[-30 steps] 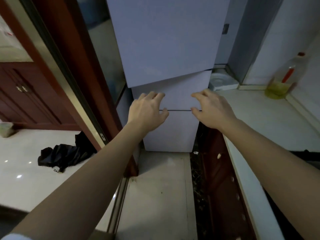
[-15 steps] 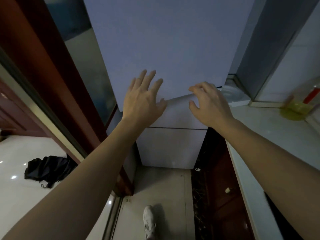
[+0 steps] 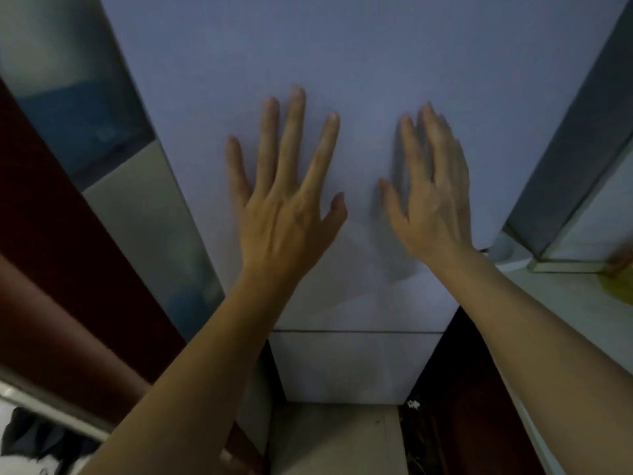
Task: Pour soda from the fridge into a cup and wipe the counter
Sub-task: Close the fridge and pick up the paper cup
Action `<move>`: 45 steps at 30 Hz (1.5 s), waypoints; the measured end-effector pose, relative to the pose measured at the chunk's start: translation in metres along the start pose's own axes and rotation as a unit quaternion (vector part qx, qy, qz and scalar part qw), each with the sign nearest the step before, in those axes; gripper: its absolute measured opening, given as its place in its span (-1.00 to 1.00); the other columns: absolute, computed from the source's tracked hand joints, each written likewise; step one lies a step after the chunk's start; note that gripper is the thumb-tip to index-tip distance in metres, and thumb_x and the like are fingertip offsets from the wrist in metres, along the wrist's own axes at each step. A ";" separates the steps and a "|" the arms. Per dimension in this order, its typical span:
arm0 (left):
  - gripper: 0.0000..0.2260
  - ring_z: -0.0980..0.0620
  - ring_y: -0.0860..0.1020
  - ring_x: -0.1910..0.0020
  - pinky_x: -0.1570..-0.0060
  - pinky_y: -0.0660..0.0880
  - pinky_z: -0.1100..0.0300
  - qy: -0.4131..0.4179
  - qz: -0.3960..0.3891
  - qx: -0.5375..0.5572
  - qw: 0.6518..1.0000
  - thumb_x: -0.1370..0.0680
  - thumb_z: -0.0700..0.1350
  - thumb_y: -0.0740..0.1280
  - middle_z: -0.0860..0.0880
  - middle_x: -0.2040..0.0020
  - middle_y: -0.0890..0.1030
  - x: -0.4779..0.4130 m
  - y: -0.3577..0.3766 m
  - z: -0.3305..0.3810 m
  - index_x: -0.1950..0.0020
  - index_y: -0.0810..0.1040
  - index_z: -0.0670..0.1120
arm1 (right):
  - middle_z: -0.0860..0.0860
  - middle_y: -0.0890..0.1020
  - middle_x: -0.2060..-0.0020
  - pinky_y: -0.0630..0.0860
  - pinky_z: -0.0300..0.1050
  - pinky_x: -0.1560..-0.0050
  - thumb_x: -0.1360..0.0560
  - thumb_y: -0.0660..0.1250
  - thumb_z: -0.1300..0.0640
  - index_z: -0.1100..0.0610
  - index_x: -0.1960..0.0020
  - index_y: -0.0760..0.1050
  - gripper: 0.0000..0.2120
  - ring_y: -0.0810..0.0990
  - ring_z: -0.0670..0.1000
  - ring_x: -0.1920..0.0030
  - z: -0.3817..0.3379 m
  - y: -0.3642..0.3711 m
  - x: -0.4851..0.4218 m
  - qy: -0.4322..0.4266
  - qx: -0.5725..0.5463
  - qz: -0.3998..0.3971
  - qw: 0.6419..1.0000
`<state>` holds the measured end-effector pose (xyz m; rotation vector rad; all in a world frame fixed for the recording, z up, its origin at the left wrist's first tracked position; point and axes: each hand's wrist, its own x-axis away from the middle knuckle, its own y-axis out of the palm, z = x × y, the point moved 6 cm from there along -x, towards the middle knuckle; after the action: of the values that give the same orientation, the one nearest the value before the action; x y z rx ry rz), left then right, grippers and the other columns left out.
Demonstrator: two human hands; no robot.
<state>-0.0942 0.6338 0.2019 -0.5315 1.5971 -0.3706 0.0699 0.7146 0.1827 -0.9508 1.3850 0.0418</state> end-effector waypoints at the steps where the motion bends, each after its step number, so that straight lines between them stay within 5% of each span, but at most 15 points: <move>1: -0.33 -0.18 0.02 -0.59 -0.50 -0.14 -0.25 0.001 0.011 0.002 1.000 -0.55 0.14 0.24 -0.16 -0.61 0.09 -0.003 0.006 -0.004 -0.61 0.11 0.03 | 0.19 0.08 -0.57 0.09 0.27 -0.50 -0.65 0.18 -0.05 0.15 -0.59 0.05 -0.38 0.02 0.19 -0.58 0.000 0.009 -0.002 0.000 0.003 0.007 1.000; 12: -0.33 -0.28 0.10 -0.56 -0.48 0.02 -0.32 -0.008 0.028 0.028 0.999 -0.55 0.23 0.32 -0.26 -0.57 0.16 -0.038 0.087 -0.049 -0.58 0.23 0.01 | 0.22 0.24 -0.52 0.10 0.37 -0.46 -0.60 0.24 0.04 0.16 -0.55 0.19 -0.42 0.13 0.26 -0.53 0.017 0.071 -0.033 -0.068 0.076 0.048 0.994; 22: -0.24 -0.24 0.01 -0.59 -0.47 0.06 -0.29 -0.015 -0.005 0.048 0.999 -0.51 0.27 0.34 -0.19 -0.61 0.06 -0.064 0.136 -0.046 -0.61 0.12 0.06 | 0.15 0.18 -0.55 0.07 0.29 -0.50 -0.61 0.23 -0.01 0.12 -0.56 0.20 -0.42 0.12 0.19 -0.56 0.038 0.095 -0.052 -0.080 0.101 0.010 0.992; 37: -0.23 -0.19 -0.05 -0.60 -0.50 0.02 -0.28 -0.005 -0.052 0.102 0.993 -0.52 0.25 0.32 -0.13 -0.63 0.00 -0.059 0.139 -0.028 -0.62 0.06 0.06 | 0.11 0.16 -0.57 0.09 0.25 -0.51 -0.63 0.22 0.01 0.08 -0.57 0.19 -0.46 0.07 0.18 -0.57 0.044 0.090 -0.043 -0.101 0.080 -0.031 0.991; 45: -0.36 -0.14 0.13 -0.58 -0.48 0.15 -0.22 0.057 -0.107 0.187 0.975 -0.55 0.10 0.35 -0.10 -0.60 0.17 0.013 0.152 0.023 -0.58 0.22 -0.01 | 0.10 0.31 -0.51 0.19 0.22 -0.48 -0.59 0.26 0.10 0.10 -0.52 0.29 -0.48 0.24 0.14 -0.52 0.057 0.087 0.042 -0.021 0.013 -0.092 0.995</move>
<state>-0.0894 0.7557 0.1070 -0.3964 1.5345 -0.8584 0.0790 0.7832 0.0945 -1.0470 1.2504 -0.0943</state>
